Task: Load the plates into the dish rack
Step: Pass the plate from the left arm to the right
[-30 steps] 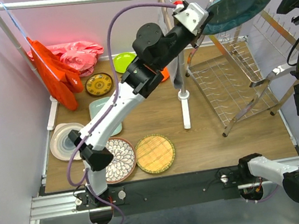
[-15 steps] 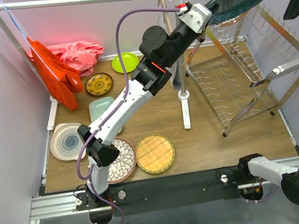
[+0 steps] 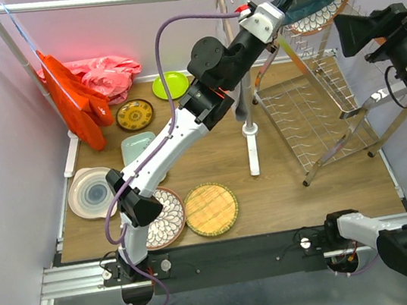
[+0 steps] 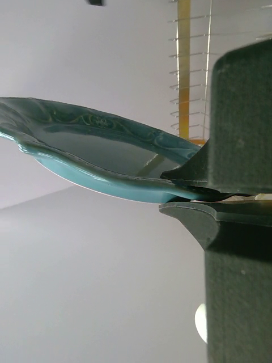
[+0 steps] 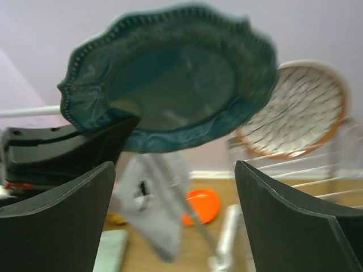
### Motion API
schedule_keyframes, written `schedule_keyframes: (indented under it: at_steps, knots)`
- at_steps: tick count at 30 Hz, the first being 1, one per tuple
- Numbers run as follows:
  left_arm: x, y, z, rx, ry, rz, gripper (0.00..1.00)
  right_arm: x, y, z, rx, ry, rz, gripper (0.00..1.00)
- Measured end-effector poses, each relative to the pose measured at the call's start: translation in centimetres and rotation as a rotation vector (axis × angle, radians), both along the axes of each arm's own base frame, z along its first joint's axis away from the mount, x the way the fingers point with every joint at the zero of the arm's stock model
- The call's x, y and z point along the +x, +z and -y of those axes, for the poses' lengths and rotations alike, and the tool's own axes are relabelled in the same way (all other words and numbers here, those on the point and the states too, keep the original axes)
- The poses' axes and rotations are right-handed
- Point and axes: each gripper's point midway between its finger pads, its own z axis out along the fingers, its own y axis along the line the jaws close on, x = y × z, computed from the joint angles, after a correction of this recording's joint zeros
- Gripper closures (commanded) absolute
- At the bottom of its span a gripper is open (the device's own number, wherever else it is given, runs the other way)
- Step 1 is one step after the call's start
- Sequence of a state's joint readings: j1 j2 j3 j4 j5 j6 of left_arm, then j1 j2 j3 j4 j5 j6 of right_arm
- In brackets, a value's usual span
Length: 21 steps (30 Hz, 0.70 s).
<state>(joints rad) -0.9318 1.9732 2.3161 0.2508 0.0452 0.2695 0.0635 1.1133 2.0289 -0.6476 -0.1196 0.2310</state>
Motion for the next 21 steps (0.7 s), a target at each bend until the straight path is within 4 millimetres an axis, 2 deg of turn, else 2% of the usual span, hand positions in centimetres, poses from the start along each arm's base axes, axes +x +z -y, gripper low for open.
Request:
schedule_keyframes:
  at_steps: [1, 3, 8, 12, 17, 21]
  knots:
    - [0.1, 0.2, -0.1, -0.006, 0.012, 0.008, 1.00, 0.3, -0.8, -0.7, 0.075, 0.046, -0.044, 0.03]
    - [0.1, 0.3, -0.1, -0.014, 0.026, 0.017, 1.00, 0.5, -1.2, -1.4, 0.158, 0.090, -0.082, 0.00]
    - [0.2, 0.0, 0.4, -0.002, 0.081, 0.047, 1.00, 1.4, -0.9, -2.3, 0.403, 0.149, -0.154, 0.00]
    - [0.0, -0.8, 1.2, 0.025, 0.116, 0.064, 1.00, 0.3, -0.3, -3.3, 0.533, 0.223, -0.176, 0.00]
    - [-0.2, -2.3, 2.4, 0.089, 0.180, 0.103, 1.00, -1.5, 0.5, -3.7, 0.660, 0.269, -0.178, 0.01]
    - [-0.4, -3.5, 3.2, 0.147, 0.233, 0.134, 1.00, -1.7, 0.8, -3.5, 0.747, 0.275, -0.179, 0.08]
